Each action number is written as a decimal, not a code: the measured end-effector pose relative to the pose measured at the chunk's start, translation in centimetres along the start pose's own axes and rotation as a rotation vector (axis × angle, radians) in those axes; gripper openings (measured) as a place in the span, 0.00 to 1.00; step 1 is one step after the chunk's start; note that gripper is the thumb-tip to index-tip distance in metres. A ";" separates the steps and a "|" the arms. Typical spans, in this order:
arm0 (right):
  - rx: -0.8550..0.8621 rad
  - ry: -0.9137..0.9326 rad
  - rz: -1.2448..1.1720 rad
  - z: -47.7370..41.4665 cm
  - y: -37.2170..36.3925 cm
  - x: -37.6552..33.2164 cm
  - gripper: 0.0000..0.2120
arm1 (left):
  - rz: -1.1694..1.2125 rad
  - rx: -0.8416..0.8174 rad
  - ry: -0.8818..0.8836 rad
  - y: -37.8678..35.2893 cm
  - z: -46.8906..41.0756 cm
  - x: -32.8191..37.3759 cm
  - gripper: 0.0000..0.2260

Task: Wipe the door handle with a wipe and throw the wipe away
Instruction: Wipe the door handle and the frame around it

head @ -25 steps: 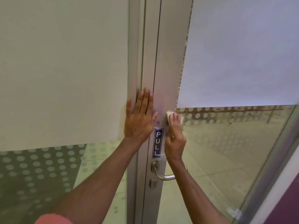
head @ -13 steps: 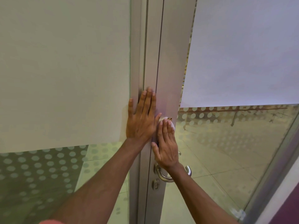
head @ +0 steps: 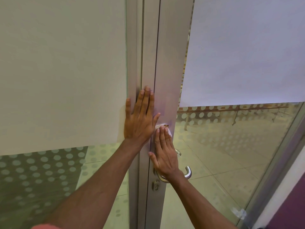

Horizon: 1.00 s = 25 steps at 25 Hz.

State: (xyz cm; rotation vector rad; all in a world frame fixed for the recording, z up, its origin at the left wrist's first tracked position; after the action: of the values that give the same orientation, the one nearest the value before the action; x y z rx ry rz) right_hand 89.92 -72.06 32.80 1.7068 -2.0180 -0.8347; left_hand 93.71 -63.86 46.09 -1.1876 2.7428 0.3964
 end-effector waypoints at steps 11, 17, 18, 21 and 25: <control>0.007 -0.025 0.037 -0.5 0.4 1.6 0.39 | -0.001 0.009 -0.004 0.1 0.0 0.1 0.32; 0.040 -0.044 0.047 -1.2 1.6 2.3 0.38 | 0.002 0.001 0.004 0.0 0.0 0.1 0.31; 0.060 -0.054 0.039 -2.3 2.2 2.3 0.38 | 0.005 -0.001 0.003 0.0 0.0 0.1 0.31; 0.065 -0.060 0.021 -2.4 2.1 2.2 0.39 | -0.004 -0.002 -0.001 0.0 -0.1 0.1 0.32; -0.021 -0.008 0.061 1.6 0.6 2.5 0.38 | 0.006 -0.006 0.001 0.1 0.0 0.0 0.31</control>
State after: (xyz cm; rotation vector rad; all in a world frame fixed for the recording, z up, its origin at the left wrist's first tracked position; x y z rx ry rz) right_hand 87.96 -74.09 31.73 1.6242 -2.0483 -0.8406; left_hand 93.61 -63.80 46.06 -1.1814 2.7490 0.4044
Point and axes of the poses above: each hand's wrist, its own z-axis away from the middle knuckle, its own y-axis out of the back of the hand, x = y × z, the point moved 9 cm from there along -z, towards the middle knuckle, and after that the axes turned 1 degree about -z, right-handed, at the moved point
